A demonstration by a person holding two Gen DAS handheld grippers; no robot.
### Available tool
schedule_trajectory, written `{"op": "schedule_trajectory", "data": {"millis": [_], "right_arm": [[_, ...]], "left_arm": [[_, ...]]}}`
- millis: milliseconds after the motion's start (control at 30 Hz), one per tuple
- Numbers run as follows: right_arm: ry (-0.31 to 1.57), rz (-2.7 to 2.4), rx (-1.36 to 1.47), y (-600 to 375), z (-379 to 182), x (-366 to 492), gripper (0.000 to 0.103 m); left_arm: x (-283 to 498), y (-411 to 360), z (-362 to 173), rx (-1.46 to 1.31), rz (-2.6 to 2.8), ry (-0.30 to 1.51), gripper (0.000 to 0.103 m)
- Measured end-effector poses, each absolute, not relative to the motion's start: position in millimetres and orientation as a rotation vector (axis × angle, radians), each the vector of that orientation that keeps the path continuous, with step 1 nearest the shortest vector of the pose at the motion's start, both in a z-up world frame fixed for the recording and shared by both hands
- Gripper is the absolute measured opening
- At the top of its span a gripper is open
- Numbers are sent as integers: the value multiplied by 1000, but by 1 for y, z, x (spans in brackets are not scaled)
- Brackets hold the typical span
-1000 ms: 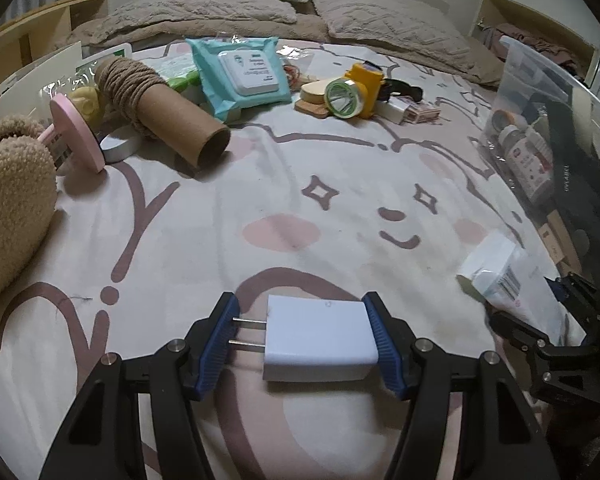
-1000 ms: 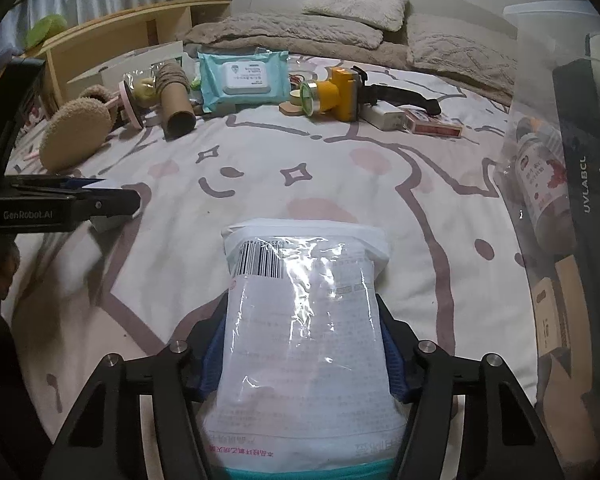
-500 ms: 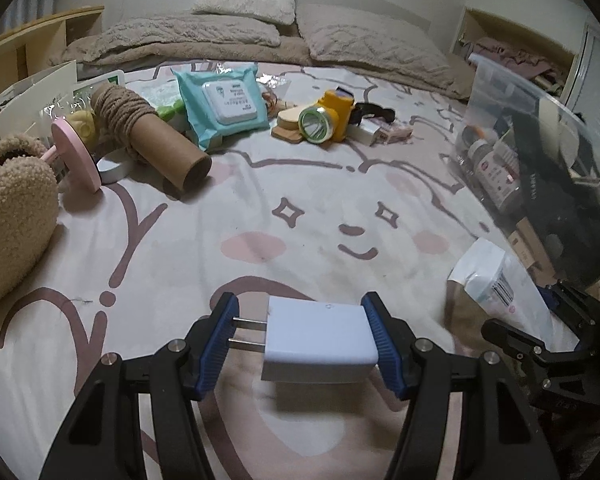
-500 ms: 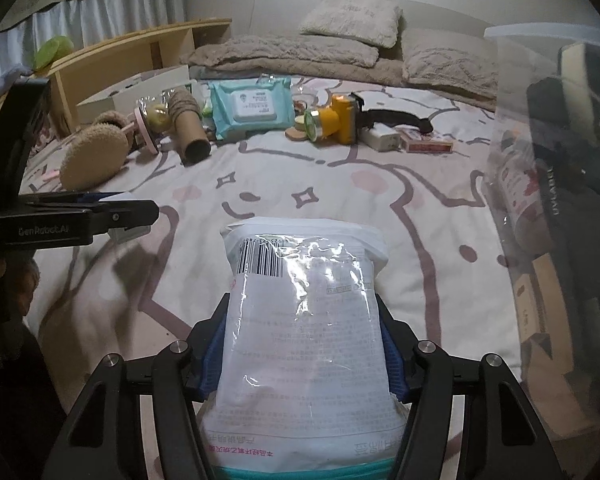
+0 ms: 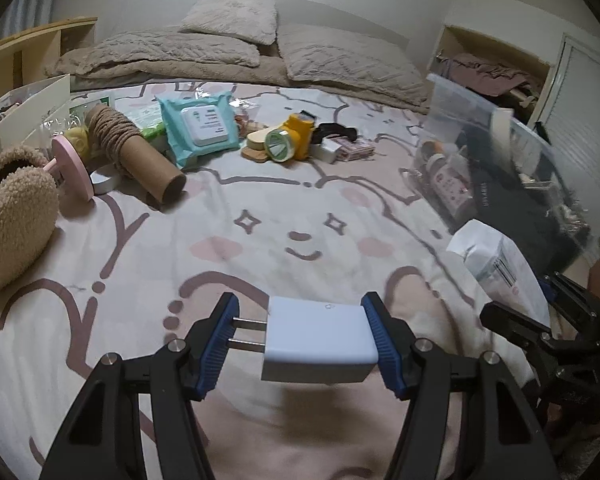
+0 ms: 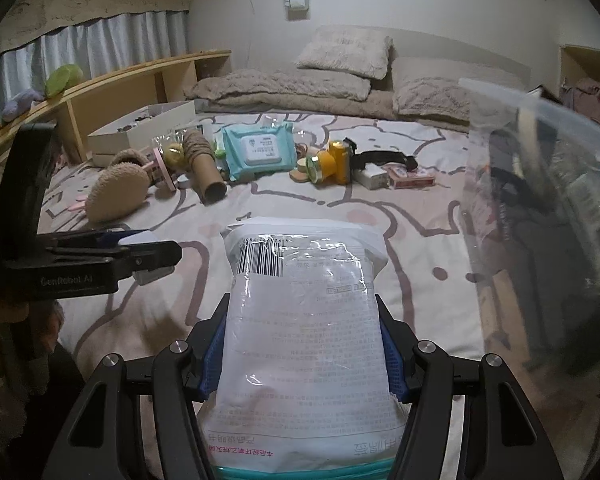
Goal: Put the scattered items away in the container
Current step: 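Carry the charger and the zip bag with both grippers over the clear box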
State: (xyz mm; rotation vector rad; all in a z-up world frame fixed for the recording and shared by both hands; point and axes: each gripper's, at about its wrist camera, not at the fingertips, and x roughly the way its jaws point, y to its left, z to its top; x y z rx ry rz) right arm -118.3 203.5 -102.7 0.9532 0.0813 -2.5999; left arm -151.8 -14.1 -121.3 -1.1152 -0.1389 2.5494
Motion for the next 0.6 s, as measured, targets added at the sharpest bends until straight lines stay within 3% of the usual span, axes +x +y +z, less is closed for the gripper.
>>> {"op": "schedule_trajectory", "data": {"millis": [300, 600], "right_arm": [[22, -2607, 885, 223, -67, -103, 64], [-202, -2504, 824, 262, -8, -110, 64]], "left_arm": [[-132, -11, -84, -1041, 2547, -188, 63], [-125, 3, -38, -955, 2541, -189, 63]]}}
